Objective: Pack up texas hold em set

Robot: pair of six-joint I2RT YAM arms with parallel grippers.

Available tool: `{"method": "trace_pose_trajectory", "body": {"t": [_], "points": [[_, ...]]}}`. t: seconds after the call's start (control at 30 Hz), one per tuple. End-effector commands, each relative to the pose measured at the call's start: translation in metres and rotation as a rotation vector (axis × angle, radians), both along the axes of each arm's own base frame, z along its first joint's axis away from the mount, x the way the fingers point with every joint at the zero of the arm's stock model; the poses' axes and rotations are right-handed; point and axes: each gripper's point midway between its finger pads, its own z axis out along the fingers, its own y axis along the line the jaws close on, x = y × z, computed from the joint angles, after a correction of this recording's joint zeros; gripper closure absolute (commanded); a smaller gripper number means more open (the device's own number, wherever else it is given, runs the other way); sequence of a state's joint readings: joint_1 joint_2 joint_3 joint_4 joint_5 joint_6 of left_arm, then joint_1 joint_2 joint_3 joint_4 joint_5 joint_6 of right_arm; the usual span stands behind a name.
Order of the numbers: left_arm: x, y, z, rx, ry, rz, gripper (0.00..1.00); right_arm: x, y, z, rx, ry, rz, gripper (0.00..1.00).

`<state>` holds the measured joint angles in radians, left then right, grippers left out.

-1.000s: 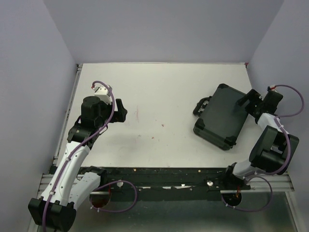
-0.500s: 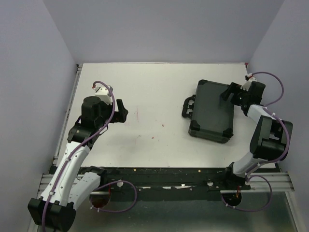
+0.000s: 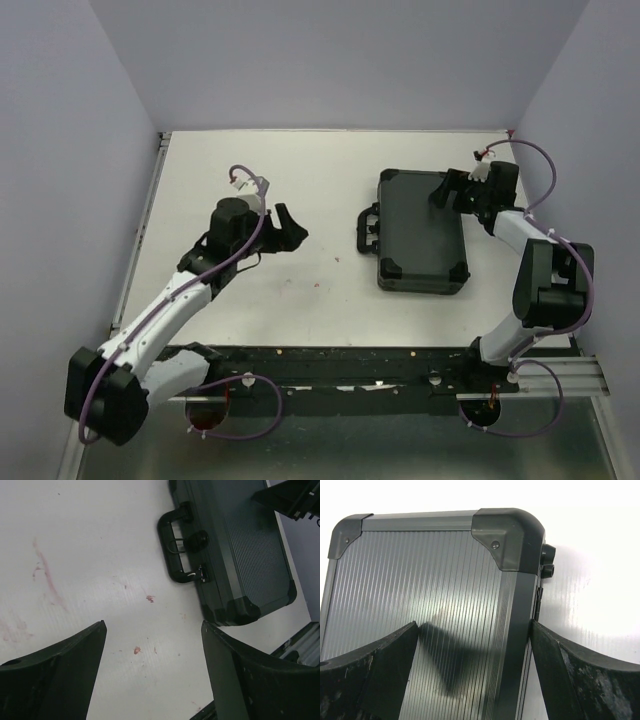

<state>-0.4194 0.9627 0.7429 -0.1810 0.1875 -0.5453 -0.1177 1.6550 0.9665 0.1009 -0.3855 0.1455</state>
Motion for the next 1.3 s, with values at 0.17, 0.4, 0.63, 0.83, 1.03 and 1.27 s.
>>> {"method": "trace_pose_trajectory", "body": {"t": [0.17, 0.4, 0.63, 0.83, 1.03, 1.27], "points": [[0.047, -0.080, -0.006, -0.153, 0.034, -0.142, 0.26, -0.048, -0.017, 0.014, -0.099, 0.161, -0.234, 0.00], [0.075, -0.126, -0.032, -0.204, 0.113, -0.227, 0.37, -0.081, 0.001, 0.068, -0.030, 0.026, -0.205, 0.00], [0.092, -0.158, -0.063, -0.159, 0.171, -0.265, 0.43, -0.096, 0.011, 0.058, -0.003, 0.062, -0.166, 0.02], [0.103, -0.169, -0.088, -0.158, 0.239, -0.257, 0.46, -0.094, 0.017, 0.052, 0.018, 0.075, -0.143, 0.02], [0.103, -0.178, -0.113, -0.171, 0.311, -0.268, 0.50, -0.093, 0.017, 0.054, 0.016, 0.067, -0.143, 0.03], [0.107, -0.185, -0.130, -0.185, 0.357, -0.271, 0.52, -0.094, 0.019, 0.062, 0.022, 0.048, -0.137, 0.04]]}}
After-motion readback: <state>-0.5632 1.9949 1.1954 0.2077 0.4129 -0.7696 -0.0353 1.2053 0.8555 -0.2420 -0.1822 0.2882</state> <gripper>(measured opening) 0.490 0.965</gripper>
